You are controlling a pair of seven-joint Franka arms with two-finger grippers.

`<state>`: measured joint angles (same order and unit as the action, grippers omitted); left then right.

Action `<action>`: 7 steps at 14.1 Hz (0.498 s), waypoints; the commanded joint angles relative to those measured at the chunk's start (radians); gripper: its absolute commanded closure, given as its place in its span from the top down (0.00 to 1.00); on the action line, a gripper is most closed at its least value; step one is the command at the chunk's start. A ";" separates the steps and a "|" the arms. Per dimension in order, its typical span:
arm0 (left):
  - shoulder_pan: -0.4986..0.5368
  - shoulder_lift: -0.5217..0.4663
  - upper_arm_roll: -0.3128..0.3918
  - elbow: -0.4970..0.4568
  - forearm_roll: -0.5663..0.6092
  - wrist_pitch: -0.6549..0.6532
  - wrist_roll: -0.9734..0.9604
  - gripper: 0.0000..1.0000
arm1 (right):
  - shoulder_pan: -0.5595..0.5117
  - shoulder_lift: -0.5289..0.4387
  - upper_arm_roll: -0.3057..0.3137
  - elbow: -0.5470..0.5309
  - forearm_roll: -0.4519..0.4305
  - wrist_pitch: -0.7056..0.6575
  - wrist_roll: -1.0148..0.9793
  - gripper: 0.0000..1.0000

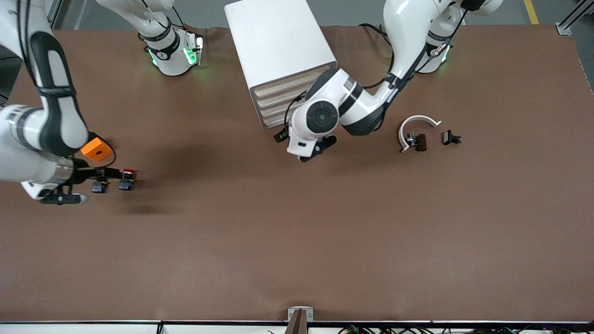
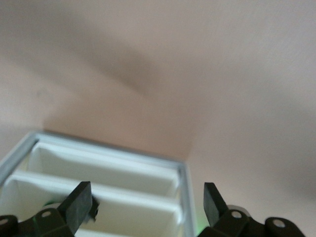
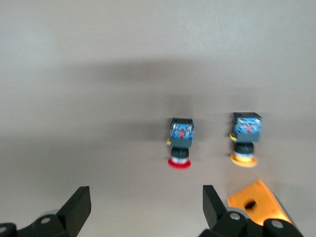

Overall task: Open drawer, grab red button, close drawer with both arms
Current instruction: 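Set the red button beside the other button and open the right gripper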

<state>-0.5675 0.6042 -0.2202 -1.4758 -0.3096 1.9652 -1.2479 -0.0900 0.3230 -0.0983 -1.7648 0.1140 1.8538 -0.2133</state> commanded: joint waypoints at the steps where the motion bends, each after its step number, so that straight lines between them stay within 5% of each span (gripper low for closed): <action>1: 0.012 -0.032 0.076 0.043 0.082 -0.011 0.001 1.00 | 0.006 0.019 0.006 0.167 -0.036 -0.163 0.061 1.00; 4: 0.076 -0.064 0.082 0.045 0.225 -0.011 0.015 1.00 | 0.023 0.019 0.006 0.292 -0.065 -0.270 0.091 1.00; 7: 0.171 -0.136 0.082 0.043 0.245 -0.012 0.079 1.00 | 0.023 0.021 0.006 0.413 -0.065 -0.358 0.097 1.00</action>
<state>-0.4437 0.5336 -0.1379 -1.4152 -0.0845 1.9641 -1.2127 -0.0663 0.3164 -0.0945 -1.4638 0.0627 1.5661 -0.1416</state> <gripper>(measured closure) 0.000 0.000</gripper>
